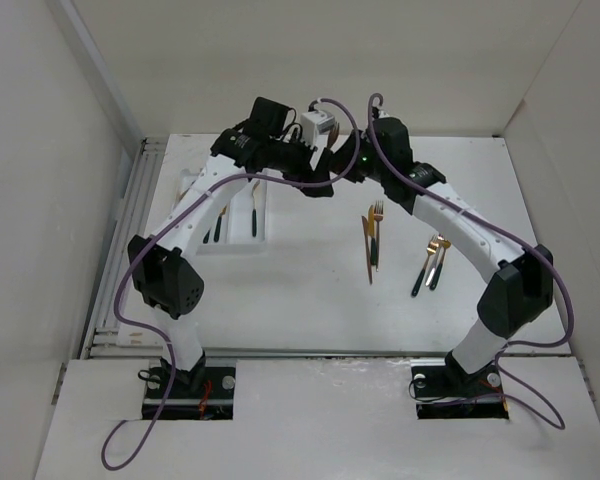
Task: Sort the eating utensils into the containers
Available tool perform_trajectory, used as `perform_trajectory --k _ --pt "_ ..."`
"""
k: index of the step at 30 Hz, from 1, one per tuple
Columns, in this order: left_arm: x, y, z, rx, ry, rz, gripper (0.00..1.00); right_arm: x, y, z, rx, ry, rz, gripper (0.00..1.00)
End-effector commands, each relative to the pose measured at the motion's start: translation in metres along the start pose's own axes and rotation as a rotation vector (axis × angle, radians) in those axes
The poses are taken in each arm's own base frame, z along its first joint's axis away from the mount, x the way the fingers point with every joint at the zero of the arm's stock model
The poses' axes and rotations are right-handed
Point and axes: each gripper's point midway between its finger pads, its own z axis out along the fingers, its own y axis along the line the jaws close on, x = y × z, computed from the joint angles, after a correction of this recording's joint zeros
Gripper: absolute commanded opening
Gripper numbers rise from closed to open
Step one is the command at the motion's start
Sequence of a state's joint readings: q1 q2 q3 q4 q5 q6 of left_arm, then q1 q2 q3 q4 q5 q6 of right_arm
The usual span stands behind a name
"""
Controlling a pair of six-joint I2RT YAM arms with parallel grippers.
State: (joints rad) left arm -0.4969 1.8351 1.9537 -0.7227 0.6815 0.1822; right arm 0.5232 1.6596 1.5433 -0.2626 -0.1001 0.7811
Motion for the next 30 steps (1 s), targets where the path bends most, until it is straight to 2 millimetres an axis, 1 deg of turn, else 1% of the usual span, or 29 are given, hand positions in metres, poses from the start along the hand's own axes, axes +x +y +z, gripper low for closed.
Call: perform_trajectory --k 1,2,3,4,5,7,9,10,11,12,13,14,15,16,17,19,20,21,22,23,24,25,26,27,28,29,30 --pt "-0.001 0.013 -0.007 -0.116 -0.012 -0.012 0.72 -0.02 0.034 -0.006 -0.072 -0.066 0.036 0.0" --pt "-0.003 0.017 -0.012 -0.154 -0.019 -0.016 0.71 -0.022 0.033 -0.009 -0.064 -0.075 0.037 0.0" --pt "-0.001 0.021 -0.01 -0.17 -0.015 -0.018 0.7 -0.022 0.033 -0.009 -0.063 -0.075 0.037 0.0" --pt "-0.002 0.027 -0.011 -0.203 -0.02 -0.013 0.68 -0.022 0.033 -0.009 -0.063 -0.075 0.037 0.0" --pt "-0.002 0.029 -0.012 -0.217 -0.02 -0.026 0.68 -0.024 0.036 -0.012 -0.071 -0.081 0.046 0.0" --pt "0.002 0.032 -0.011 -0.229 -0.011 -0.031 0.65 -0.024 0.036 -0.012 -0.071 -0.081 0.046 0.0" --pt "0.0 0.033 -0.011 -0.24 -0.02 -0.037 0.58 -0.021 0.04 -0.012 -0.076 -0.074 0.043 0.0" --pt "0.0 0.033 -0.011 -0.24 -0.02 -0.037 0.54 -0.018 0.037 -0.011 -0.07 -0.068 0.043 0.0" --pt "-0.002 0.034 -0.011 -0.24 -0.027 -0.032 0.49 -0.014 0.04 -0.011 -0.075 -0.061 0.04 0.0" --pt "-0.002 0.033 -0.011 -0.24 -0.029 -0.043 0.38 -0.014 0.04 -0.011 -0.075 -0.061 0.04 0.0" --pt "-0.002 0.033 -0.011 -0.24 -0.029 -0.043 0.33 -0.012 0.037 -0.01 -0.068 -0.055 0.041 0.0" --pt "-0.002 0.033 -0.011 -0.24 -0.029 -0.043 0.29 -0.011 0.04 -0.01 -0.083 -0.052 0.04 0.0" --pt "0.0 0.035 -0.007 -0.24 -0.021 -0.048 0.26 -0.009 0.037 -0.006 -0.076 -0.045 0.05 0.0" --pt "0.0 0.034 -0.007 -0.231 -0.023 -0.057 0.19 -0.001 0.038 -0.006 -0.081 -0.024 0.047 0.0" --pt "0.003 0.034 -0.006 -0.23 -0.015 -0.061 0.14 0.002 0.036 -0.003 -0.081 -0.011 0.047 0.0" --pt "0.006 0.03 -0.003 -0.199 -0.007 -0.066 0.04 0.002 0.036 -0.003 -0.081 -0.011 0.047 0.0" --pt "0.006 0.032 -0.004 -0.197 -0.011 -0.08 0.0 0.006 0.032 0.002 -0.075 -0.006 0.048 0.0" --pt "0.013 0.036 -0.003 -0.192 -0.004 -0.094 0.0 0.006 0.032 0.002 -0.075 -0.006 0.048 0.0" --pt "0.017 0.034 0.0 -0.18 0.006 -0.118 0.0 0.012 0.03 0.006 -0.078 0.012 0.048 0.0" --pt "0.018 0.044 -0.008 -0.196 -0.011 -0.143 0.0 0.008 0.031 0.005 -0.103 0.019 0.051 0.03" --pt "0.03 0.05 -0.01 -0.205 0.007 -0.18 0.0 0.014 0.029 0.009 -0.107 0.04 0.042 0.13" --pt "0.036 0.058 -0.011 -0.219 0.008 -0.218 0.0 0.013 0.023 0.012 -0.099 0.047 0.048 0.27" --pt "0.041 0.078 -0.022 -0.257 -0.01 -0.262 0.0 0.013 0.023 0.012 -0.099 0.047 0.048 0.37" --pt "0.059 0.095 -0.023 -0.289 0.003 -0.313 0.0 0.009 0.019 0.012 -0.092 0.039 0.051 0.47" --pt "0.068 0.108 -0.028 -0.313 -0.001 -0.358 0.0 0.007 0.015 0.01 -0.085 0.034 0.055 0.51" --pt "0.076 0.122 -0.035 -0.34 -0.011 -0.424 0.0 0.005 0.017 0.005 -0.091 0.028 0.04 0.54" --pt "0.087 0.145 -0.051 -0.386 -0.03 -0.489 0.0 0.003 0.006 0.004 -0.062 0.01 0.034 0.56"
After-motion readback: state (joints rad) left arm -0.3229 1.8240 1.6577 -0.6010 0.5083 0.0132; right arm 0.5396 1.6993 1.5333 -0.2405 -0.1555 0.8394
